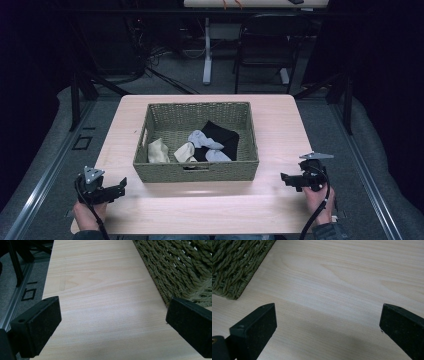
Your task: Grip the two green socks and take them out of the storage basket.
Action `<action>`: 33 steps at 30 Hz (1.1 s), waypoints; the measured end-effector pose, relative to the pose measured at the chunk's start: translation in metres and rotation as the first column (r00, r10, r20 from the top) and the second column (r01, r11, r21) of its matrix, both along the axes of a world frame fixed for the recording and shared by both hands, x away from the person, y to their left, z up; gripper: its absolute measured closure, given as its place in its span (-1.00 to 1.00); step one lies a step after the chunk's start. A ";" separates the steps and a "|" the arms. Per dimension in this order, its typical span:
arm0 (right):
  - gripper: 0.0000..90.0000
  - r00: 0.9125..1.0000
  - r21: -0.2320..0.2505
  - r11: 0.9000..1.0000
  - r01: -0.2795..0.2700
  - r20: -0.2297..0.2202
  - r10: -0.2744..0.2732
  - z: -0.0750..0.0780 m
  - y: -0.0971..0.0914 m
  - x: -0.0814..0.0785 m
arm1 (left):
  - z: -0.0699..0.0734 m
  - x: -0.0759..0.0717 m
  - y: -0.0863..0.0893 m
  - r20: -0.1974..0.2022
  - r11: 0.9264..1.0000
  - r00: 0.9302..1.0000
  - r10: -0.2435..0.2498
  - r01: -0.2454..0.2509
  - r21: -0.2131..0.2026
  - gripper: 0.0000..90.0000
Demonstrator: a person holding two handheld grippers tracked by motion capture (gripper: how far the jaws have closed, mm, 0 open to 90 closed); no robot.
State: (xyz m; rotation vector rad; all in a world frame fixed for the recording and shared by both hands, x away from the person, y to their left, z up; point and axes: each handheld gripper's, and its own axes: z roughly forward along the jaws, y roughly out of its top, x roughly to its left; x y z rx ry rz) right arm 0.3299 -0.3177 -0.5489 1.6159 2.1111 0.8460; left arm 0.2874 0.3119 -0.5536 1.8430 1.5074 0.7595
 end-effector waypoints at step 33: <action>-0.98 1.000 -0.005 1.000 -0.018 -0.005 0.018 0.000 0.005 0.001 | 0.009 -0.003 0.002 0.013 1.000 1.000 -0.009 0.010 -0.020 -1.00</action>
